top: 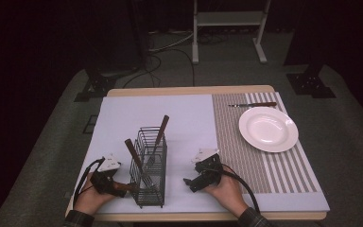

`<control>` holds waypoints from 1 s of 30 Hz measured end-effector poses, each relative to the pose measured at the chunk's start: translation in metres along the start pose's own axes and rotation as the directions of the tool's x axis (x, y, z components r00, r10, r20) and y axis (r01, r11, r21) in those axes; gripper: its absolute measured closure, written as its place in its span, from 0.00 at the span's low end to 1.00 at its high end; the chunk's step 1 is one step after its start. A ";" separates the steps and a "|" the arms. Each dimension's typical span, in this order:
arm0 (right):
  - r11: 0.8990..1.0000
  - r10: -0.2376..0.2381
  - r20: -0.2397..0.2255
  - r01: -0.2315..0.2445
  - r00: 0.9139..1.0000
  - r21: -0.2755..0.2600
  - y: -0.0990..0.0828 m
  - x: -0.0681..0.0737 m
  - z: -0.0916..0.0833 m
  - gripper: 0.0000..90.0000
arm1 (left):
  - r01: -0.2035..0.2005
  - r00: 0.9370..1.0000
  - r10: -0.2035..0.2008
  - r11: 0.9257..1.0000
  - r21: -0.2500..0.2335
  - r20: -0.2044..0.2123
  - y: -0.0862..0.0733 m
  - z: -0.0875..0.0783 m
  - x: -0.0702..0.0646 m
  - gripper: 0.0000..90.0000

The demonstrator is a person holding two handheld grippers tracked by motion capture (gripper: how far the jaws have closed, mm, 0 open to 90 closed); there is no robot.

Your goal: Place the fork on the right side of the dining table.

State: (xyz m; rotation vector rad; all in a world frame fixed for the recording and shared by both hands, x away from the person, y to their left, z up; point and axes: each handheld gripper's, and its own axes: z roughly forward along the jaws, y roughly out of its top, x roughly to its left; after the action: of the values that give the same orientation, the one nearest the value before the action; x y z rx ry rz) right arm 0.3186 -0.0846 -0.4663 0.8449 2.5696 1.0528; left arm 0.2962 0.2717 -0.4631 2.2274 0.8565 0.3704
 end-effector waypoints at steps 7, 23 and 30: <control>1.000 0.001 0.001 -0.001 1.000 0.000 0.000 0.000 0.000 0.00 | 0.001 1.000 -0.001 1.000 0.002 0.002 0.000 0.000 0.000 0.00; 0.999 0.025 -0.027 -0.024 0.999 0.026 0.006 -0.007 -0.006 0.04 | -0.003 1.000 0.003 1.000 -0.001 -0.001 0.000 0.000 0.000 0.00; 0.999 0.033 -0.031 -0.033 0.999 0.003 0.015 -0.011 -0.017 0.06 | -0.006 1.000 0.006 1.000 0.002 -0.001 0.000 0.000 0.000 0.00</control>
State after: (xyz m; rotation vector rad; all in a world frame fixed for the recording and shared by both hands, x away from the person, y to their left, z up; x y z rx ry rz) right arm 0.3265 -0.0915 -0.4435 0.8807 2.5914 1.0805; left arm 0.2961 0.2719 -0.4630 2.2318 0.8514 0.3737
